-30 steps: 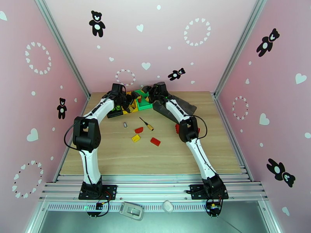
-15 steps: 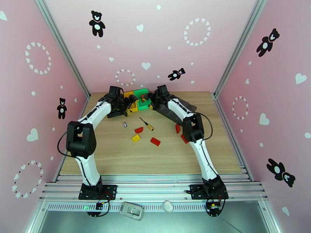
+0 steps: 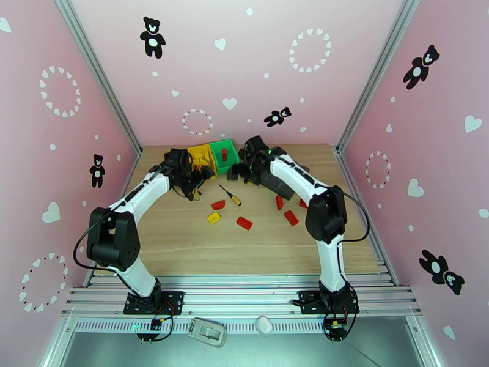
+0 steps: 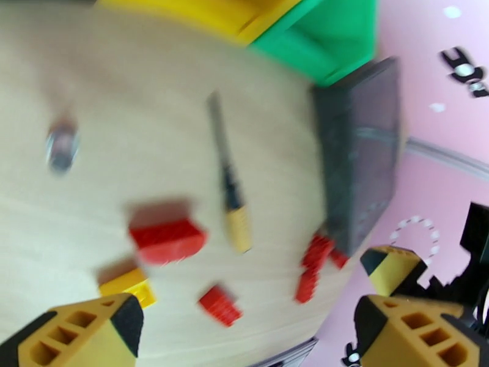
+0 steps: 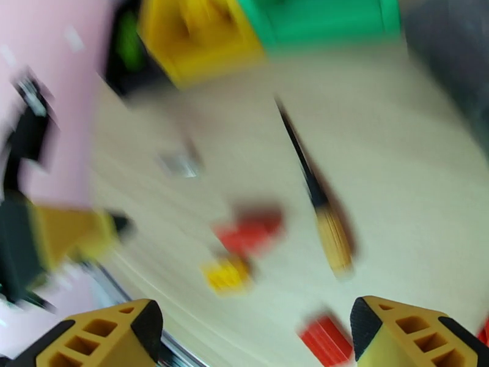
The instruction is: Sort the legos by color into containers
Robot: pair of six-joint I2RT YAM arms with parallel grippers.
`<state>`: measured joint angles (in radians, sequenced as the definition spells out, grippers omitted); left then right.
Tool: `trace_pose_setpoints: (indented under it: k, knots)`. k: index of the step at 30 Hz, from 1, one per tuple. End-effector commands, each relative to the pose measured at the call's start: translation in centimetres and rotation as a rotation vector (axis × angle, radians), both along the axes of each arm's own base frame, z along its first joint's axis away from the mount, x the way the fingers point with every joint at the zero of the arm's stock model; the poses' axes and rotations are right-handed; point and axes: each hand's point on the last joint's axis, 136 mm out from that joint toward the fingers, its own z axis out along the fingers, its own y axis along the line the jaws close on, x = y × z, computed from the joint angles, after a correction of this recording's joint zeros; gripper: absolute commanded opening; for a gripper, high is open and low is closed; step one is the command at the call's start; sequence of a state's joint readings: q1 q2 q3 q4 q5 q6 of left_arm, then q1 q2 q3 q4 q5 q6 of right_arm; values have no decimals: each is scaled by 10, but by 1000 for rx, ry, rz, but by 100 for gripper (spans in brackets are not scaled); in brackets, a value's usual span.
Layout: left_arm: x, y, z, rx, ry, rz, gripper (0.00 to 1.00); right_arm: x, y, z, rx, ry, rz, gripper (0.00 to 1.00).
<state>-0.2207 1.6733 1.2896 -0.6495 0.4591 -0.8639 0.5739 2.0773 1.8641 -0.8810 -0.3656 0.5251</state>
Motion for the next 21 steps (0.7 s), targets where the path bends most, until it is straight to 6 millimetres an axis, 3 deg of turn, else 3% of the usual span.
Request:
trace_pose_setpoints:
  k: [1, 9, 15, 21]
  knots:
    - [-18, 3, 4, 39, -22, -17, 98, -40, -37, -23, -203, 25, 125, 87]
    - [-45, 9, -11, 48, -1, 11, 98, -88, -35, -67, -444, 53, 282, 88]
    - [-52, 14, -8, 70, -9, 16, 97, -101, -25, -93, -478, 91, 317, 83]
    - [-56, 16, -15, 76, 8, 15, 97, -100, -26, -108, -514, 110, 310, 77]
